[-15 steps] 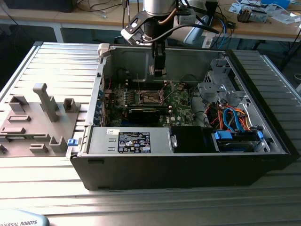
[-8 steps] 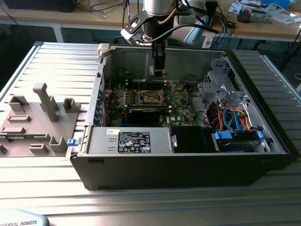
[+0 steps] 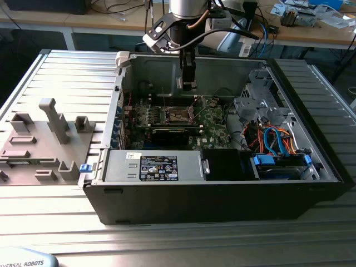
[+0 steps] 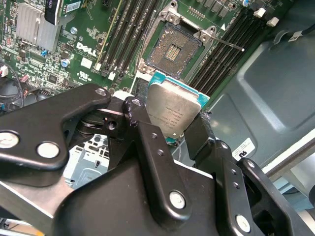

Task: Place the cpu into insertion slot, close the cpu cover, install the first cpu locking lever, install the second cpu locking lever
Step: 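Place the cpu into insertion slot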

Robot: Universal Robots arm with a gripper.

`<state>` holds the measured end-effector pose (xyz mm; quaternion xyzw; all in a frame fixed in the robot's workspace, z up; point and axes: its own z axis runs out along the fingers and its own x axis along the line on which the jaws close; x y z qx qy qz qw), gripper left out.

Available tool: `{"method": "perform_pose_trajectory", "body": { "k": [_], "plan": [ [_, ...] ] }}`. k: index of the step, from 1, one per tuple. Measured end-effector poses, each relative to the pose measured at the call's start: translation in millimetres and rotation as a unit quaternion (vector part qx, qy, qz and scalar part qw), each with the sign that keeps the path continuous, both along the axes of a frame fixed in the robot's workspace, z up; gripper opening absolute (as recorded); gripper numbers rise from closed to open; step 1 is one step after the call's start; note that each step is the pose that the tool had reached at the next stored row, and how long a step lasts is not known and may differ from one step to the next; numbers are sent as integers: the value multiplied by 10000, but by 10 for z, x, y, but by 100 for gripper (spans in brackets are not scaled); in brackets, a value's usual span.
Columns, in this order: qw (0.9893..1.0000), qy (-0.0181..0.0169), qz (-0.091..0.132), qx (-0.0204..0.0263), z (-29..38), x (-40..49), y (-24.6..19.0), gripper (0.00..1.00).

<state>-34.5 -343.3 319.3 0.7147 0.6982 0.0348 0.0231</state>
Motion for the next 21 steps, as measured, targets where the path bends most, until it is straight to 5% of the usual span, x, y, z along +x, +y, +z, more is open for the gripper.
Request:
{"method": "perform_pose_trajectory", "body": {
  "k": [21],
  "plan": [
    [10000,0,-54,0,-2,0,0,54]
  ]
}}
